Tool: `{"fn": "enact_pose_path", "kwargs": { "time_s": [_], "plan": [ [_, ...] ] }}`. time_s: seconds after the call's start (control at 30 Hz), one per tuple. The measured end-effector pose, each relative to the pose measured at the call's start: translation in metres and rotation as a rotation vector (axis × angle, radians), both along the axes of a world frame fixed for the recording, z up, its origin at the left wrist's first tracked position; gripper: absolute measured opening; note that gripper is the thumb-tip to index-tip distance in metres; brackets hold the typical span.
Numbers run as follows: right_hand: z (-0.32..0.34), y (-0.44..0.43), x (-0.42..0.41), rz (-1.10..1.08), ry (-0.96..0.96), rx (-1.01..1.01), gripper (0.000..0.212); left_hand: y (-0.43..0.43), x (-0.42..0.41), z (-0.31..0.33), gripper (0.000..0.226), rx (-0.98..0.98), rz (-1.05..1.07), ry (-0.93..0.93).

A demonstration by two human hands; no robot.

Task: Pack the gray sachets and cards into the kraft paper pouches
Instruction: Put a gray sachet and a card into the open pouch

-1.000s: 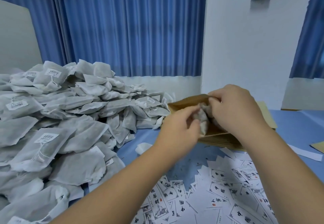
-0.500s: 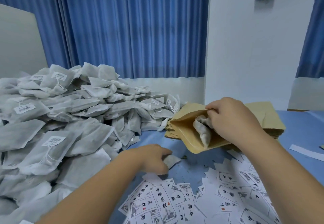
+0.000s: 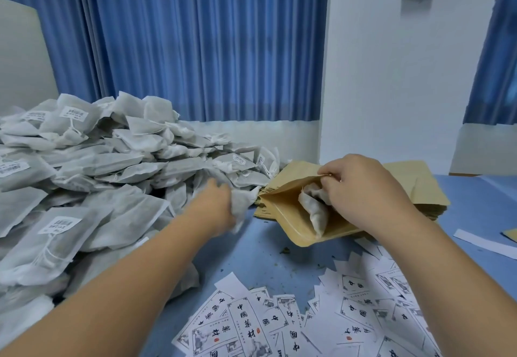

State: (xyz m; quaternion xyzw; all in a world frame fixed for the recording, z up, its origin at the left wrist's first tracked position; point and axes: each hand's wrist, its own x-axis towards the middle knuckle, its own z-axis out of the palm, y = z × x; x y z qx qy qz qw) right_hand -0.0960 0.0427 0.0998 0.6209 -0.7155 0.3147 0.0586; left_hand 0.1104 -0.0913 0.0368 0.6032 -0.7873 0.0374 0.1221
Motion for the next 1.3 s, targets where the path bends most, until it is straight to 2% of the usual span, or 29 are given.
{"fn": "enact_pose_path", "kwargs": {
  "time_s": [0.1,0.17,0.23,0.37,0.53,0.63,0.8,0.93,1.03,1.1,1.2,1.3],
  "plan": [
    [-0.001,-0.001,-0.001,0.003,-0.003,-0.003,0.025,-0.015,0.013,0.004,0.067,0.062,0.181,0.097],
    [-0.001,-0.002,-0.003,0.008,-0.013,-0.005,0.024,-0.024,0.019,-0.002,0.061,0.124,0.187,0.148],
    [-0.002,-0.002,-0.003,0.016,-0.016,0.003,0.024,-0.030,0.022,-0.013,0.051,0.150,0.181,0.283],
    [-0.001,-0.004,-0.005,0.030,-0.022,0.014,0.024,-0.034,0.017,-0.032,0.049,0.123,0.208,0.460],
    [0.001,-0.002,-0.012,0.023,-0.055,0.011,0.023,-0.033,0.010,-0.041,0.032,0.056,0.216,0.615],
    [0.000,-0.002,-0.011,0.031,-0.058,0.008,0.023,-0.037,0.010,-0.039,0.033,0.077,0.161,0.672],
    [-0.002,-0.003,-0.011,0.039,-0.057,0.014,0.023,-0.036,0.012,-0.032,0.034,0.119,0.239,0.783],
    [0.000,-0.004,-0.017,0.021,-0.071,0.022,0.022,-0.021,0.012,-0.026,0.030,0.124,0.197,0.702],
    [0.001,-0.004,-0.020,0.021,-0.087,0.016,0.021,-0.003,0.015,-0.012,0.031,0.196,0.054,0.592],
    [0.001,-0.003,-0.022,0.015,-0.101,0.009,0.021,0.006,0.017,0.000,0.034,0.279,-0.036,0.414],
    [0.003,-0.001,-0.026,0.006,-0.107,-0.006,0.023,0.013,0.011,0.014,0.045,0.301,-0.050,0.088],
    [0.005,0.001,-0.027,0.001,-0.090,-0.019,0.023,0.011,0.000,0.013,0.050,0.273,-0.111,0.020]
  ]
}}
